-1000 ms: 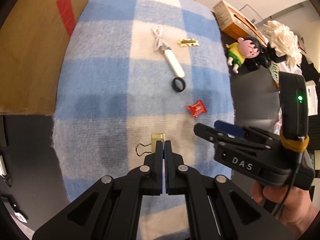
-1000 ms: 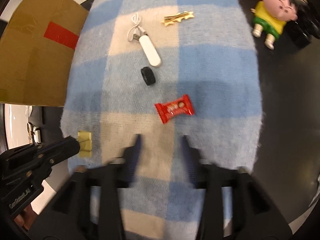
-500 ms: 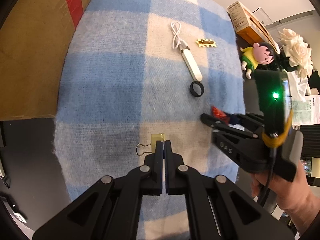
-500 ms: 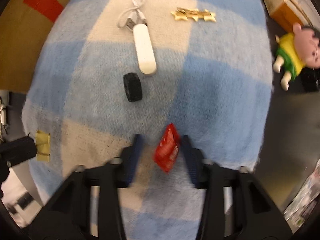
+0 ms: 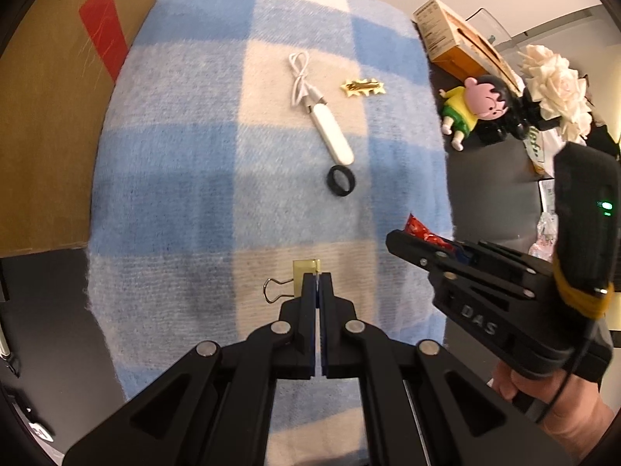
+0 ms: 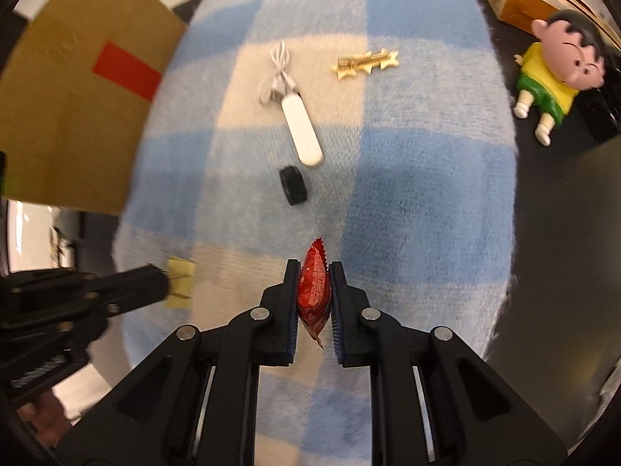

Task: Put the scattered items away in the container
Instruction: 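Lift the clip and candy wrapper and carry both toward the cardboard box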

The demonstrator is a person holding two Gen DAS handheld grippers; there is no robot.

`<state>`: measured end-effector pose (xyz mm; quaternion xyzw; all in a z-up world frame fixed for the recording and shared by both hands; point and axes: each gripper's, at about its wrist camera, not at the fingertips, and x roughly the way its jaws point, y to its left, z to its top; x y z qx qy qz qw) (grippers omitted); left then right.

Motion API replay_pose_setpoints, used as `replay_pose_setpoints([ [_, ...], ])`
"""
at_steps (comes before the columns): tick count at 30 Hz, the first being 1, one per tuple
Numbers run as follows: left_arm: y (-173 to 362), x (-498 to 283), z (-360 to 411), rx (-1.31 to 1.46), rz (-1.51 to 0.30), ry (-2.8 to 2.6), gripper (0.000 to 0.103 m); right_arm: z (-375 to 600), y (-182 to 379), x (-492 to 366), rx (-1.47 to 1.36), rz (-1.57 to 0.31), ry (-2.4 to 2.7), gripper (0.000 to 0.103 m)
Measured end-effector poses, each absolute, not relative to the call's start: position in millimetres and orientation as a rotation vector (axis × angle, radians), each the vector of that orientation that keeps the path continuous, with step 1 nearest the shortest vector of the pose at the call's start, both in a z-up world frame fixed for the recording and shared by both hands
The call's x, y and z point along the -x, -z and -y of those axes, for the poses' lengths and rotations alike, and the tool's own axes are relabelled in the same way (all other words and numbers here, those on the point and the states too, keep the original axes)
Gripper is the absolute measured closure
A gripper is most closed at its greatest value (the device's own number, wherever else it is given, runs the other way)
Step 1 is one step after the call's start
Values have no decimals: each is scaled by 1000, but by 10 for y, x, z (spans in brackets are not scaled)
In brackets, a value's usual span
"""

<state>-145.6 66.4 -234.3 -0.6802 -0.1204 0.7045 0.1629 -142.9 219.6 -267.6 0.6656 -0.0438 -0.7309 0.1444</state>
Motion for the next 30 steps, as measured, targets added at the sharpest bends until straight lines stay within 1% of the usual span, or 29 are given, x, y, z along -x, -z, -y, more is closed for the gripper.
replay_pose_setpoints([
  [7, 2083, 1422, -677, 1877, 341, -2052, 102, -2264, 2267, 1373, -1803, 238, 2162, 89],
  [13, 1849, 1420, -600, 1822, 360, -2101, 102, -2175, 1958, 1325, -1702, 281, 2214, 89],
  [20, 1559, 1481, -493, 1759, 389, -2155, 102, -2110, 1503, 1306, -1594, 256, 2249, 89],
  [25, 1301, 1516, -432, 1695, 410, -2188, 102, -2004, 1236, 1310, -1530, 199, 2275, 89],
  [30, 1064, 1535, -325, 1627, 436, -2235, 102, -1895, 1007, 1333, -1461, 181, 2286, 89],
])
